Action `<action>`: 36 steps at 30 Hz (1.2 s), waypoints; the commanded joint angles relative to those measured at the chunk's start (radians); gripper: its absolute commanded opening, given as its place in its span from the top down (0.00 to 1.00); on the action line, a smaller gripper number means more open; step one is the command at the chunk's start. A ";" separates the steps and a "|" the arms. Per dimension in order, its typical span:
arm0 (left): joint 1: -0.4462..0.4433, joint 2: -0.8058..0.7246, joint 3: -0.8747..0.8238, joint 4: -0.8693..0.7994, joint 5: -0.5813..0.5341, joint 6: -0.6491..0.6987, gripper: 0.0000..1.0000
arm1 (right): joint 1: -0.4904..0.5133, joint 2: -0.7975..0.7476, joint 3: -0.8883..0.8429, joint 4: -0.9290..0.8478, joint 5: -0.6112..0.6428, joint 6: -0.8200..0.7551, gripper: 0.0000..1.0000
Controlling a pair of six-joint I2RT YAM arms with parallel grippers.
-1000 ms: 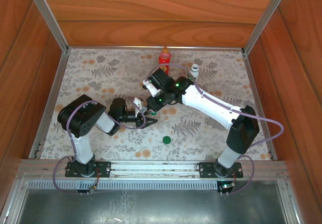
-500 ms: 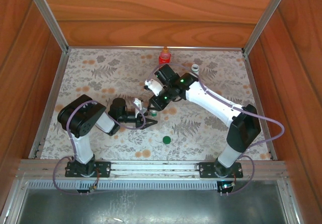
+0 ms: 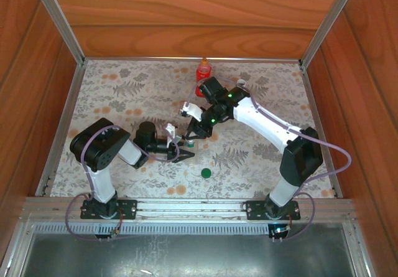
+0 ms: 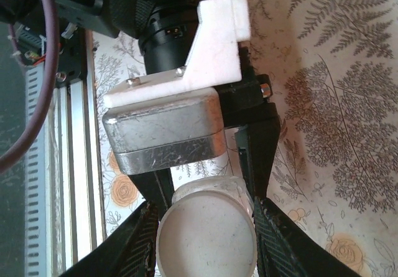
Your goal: Screw on the bottle caps
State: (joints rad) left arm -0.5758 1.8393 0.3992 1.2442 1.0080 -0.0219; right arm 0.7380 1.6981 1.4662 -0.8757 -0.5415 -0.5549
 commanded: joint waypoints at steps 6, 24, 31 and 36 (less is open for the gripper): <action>0.016 -0.003 -0.014 -0.060 -0.012 -0.024 0.42 | -0.005 0.016 0.043 -0.073 -0.110 -0.097 0.55; 0.016 -0.001 -0.016 -0.066 -0.027 -0.001 0.42 | 0.041 -0.163 -0.051 0.164 0.403 0.470 0.35; 0.003 -0.012 -0.036 -0.066 -0.105 0.093 0.41 | 0.131 -0.110 0.045 -0.040 0.584 0.704 0.37; -0.002 -0.014 -0.040 -0.068 -0.127 0.112 0.41 | 0.176 -0.062 0.089 -0.065 0.603 0.748 0.37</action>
State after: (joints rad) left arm -0.5724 1.8225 0.3779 1.2278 0.9329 0.0479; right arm 0.8940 1.6100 1.5200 -0.8841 0.0059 0.1123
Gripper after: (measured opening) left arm 0.590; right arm 0.627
